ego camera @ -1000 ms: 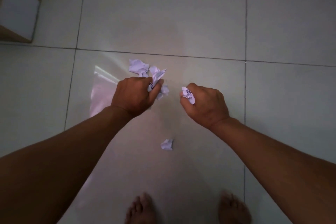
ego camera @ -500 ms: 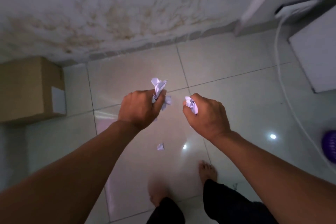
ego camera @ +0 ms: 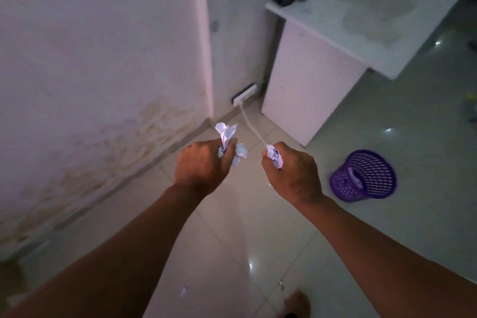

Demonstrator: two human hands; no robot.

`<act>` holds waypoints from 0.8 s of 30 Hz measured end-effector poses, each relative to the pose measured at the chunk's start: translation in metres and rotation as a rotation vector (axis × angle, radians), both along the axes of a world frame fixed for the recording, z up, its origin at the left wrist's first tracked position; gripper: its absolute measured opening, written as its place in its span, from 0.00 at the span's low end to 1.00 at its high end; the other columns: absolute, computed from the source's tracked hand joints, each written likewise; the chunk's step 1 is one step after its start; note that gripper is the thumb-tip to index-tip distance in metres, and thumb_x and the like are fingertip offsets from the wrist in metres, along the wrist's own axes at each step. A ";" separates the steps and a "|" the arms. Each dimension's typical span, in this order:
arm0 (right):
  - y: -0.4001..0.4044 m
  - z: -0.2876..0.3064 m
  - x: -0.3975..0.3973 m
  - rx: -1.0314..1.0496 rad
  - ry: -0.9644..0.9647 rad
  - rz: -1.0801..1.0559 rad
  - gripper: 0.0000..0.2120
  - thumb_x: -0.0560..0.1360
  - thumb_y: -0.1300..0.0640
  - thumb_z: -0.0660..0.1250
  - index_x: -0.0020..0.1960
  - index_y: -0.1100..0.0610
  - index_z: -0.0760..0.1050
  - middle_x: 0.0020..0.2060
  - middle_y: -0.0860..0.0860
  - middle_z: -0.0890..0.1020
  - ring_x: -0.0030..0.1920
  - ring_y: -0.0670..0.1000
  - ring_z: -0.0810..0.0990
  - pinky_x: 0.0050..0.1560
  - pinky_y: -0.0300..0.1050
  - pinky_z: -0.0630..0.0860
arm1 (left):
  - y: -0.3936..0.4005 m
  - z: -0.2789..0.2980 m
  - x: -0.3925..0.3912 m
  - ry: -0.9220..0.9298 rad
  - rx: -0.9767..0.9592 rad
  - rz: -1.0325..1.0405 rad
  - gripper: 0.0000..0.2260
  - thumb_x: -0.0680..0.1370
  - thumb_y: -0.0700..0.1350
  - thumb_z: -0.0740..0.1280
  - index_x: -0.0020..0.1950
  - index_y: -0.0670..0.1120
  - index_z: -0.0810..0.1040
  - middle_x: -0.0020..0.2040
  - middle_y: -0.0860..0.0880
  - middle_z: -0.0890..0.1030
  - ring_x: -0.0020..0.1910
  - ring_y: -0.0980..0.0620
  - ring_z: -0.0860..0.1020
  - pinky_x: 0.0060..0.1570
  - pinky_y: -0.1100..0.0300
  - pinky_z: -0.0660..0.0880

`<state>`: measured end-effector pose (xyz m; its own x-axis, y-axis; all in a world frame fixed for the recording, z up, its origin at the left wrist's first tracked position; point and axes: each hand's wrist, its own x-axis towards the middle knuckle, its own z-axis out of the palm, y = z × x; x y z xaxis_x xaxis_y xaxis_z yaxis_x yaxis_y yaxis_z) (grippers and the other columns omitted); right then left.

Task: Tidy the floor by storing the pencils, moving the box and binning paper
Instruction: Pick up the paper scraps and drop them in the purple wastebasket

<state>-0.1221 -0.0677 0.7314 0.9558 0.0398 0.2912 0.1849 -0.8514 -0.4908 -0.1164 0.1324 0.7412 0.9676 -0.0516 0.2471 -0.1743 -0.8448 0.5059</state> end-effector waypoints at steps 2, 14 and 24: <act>-0.043 0.019 0.006 -0.014 -0.014 -0.055 0.10 0.76 0.49 0.62 0.38 0.53 0.71 0.27 0.52 0.79 0.30 0.60 0.77 0.32 0.48 0.75 | -0.044 0.018 0.013 -0.036 -0.005 -0.046 0.20 0.79 0.61 0.51 0.32 0.52 0.66 0.29 0.47 0.80 0.31 0.41 0.78 0.32 0.56 0.71; -0.333 0.075 0.015 -0.027 -0.029 -0.280 0.09 0.75 0.49 0.65 0.42 0.54 0.75 0.33 0.53 0.82 0.34 0.58 0.80 0.33 0.43 0.70 | -0.363 0.064 0.076 -0.040 0.000 -0.317 0.28 0.78 0.64 0.45 0.31 0.49 0.73 0.27 0.49 0.80 0.31 0.45 0.79 0.35 0.58 0.74; -0.504 0.014 0.036 -0.027 0.068 -0.558 0.12 0.73 0.48 0.60 0.45 0.55 0.77 0.32 0.53 0.82 0.32 0.57 0.79 0.34 0.40 0.66 | -0.550 0.007 0.129 0.121 0.033 -0.527 0.32 0.78 0.65 0.45 0.35 0.46 0.79 0.30 0.48 0.82 0.31 0.46 0.80 0.37 0.55 0.78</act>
